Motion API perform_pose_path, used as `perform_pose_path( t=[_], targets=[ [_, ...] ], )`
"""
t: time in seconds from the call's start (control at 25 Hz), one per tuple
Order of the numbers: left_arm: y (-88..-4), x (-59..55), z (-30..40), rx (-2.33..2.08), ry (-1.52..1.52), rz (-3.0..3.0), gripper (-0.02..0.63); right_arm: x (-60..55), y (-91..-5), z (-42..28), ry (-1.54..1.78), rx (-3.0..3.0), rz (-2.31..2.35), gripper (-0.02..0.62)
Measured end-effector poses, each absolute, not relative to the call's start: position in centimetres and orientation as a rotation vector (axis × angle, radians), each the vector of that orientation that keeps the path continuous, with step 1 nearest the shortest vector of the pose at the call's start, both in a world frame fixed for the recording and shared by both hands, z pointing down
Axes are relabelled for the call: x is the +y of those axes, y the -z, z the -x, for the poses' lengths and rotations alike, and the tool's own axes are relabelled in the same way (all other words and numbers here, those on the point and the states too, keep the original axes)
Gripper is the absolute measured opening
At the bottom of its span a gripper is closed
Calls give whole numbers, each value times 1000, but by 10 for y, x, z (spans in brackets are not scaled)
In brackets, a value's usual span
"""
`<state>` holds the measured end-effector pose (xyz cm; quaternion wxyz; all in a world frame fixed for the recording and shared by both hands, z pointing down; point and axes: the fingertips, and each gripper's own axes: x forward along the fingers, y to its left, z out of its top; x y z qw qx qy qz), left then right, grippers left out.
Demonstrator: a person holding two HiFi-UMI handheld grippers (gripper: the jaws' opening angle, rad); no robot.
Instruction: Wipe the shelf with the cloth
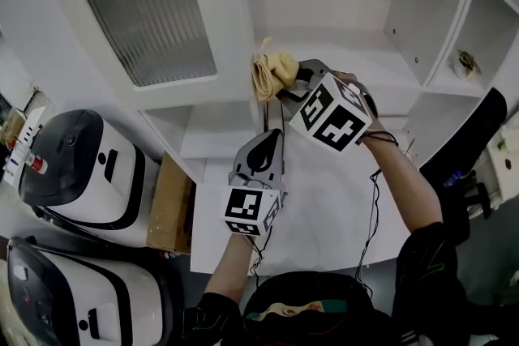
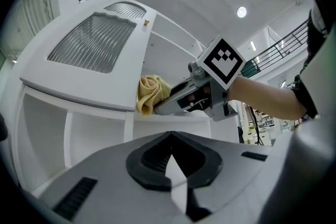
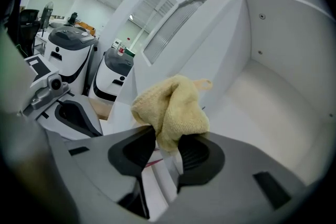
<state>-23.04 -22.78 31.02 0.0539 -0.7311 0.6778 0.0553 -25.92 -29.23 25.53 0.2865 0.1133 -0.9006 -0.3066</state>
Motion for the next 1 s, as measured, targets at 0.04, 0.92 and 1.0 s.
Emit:
perform_pose_path(
  t=[0.04, 0.92, 1.0],
  targets=[
    [-313, -229, 228, 2059, -165, 2232, -2, -294, -256, 257, 818, -2406, -311, 137],
    [-340, -245, 176, 1924, -112, 2435, -2, -319, -258, 214, 588, -2488, -424, 138],
    [-341, -247, 168, 1902, -112, 2454, -2, -323, -258, 208, 566, -2493, -437, 138]
  ],
)
